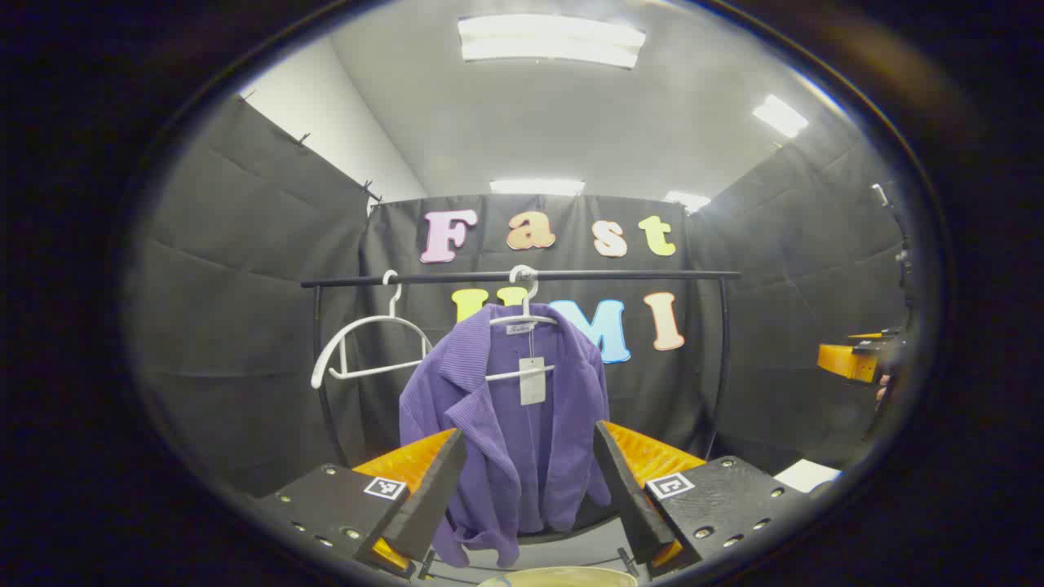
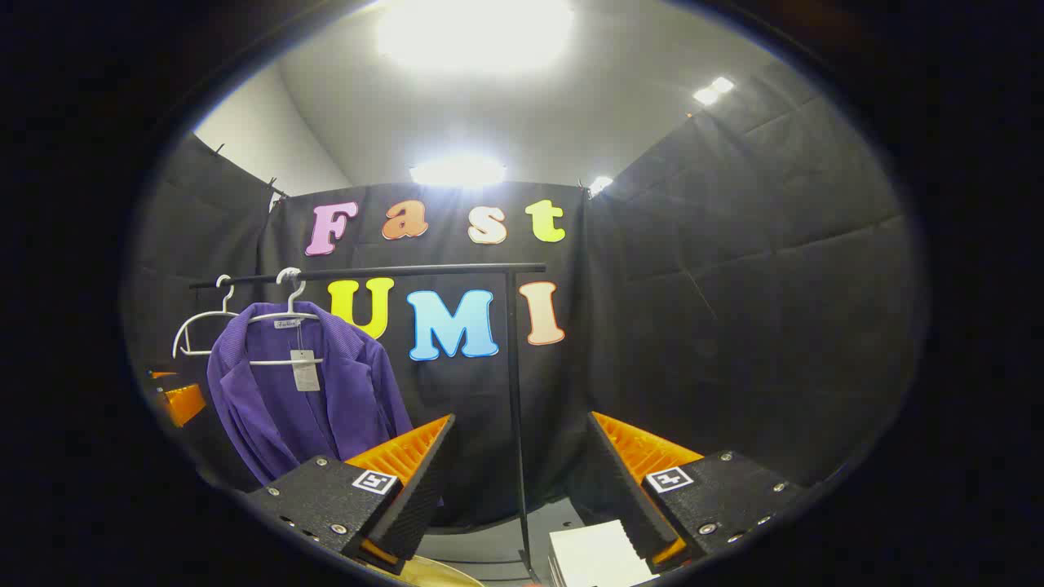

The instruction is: Grasp the clothes on the hanger with both hands and then place them into the laundry hamper below.

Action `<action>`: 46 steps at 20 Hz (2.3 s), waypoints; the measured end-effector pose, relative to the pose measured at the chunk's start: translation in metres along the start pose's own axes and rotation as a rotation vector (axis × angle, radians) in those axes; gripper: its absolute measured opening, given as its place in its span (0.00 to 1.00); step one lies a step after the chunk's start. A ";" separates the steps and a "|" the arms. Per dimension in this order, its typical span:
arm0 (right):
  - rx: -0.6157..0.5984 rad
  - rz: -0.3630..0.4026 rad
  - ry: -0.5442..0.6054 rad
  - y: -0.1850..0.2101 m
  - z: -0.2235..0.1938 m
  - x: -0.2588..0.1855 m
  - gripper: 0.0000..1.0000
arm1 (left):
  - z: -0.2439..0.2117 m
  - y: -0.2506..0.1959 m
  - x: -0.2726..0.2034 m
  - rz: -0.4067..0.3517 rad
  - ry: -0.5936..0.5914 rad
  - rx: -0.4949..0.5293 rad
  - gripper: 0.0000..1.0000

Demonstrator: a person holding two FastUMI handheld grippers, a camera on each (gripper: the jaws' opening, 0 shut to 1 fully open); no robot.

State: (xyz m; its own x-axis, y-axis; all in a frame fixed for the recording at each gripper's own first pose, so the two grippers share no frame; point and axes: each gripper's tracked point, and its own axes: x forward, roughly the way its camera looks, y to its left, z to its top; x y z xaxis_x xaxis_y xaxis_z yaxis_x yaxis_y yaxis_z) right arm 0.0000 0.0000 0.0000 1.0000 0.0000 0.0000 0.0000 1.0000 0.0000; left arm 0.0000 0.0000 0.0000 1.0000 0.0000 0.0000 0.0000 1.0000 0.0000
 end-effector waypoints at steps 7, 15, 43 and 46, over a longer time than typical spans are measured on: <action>-0.009 0.011 0.016 0.010 -0.009 -0.002 0.95 | -0.007 0.007 0.001 -0.023 0.010 0.028 0.95; 0.008 0.019 0.025 0.019 -0.017 -0.003 0.95 | -0.003 0.030 0.001 0.020 -0.021 0.038 0.95; 0.084 0.421 0.149 0.200 -0.009 0.111 0.94 | -0.028 0.068 0.081 0.193 0.170 -0.268 0.91; 0.098 0.502 0.180 0.242 -0.017 0.146 0.94 | -0.029 0.075 0.109 0.256 0.179 -0.266 0.91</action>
State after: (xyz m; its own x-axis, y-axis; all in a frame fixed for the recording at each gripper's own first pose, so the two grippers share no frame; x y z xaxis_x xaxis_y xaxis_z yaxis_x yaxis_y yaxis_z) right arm 0.1457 0.2417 -0.0172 0.8614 0.4862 -0.1470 -0.4690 0.8725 0.1372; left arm 0.1093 0.0750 -0.0286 0.9520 0.2255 -0.2071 -0.2723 0.9329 -0.2357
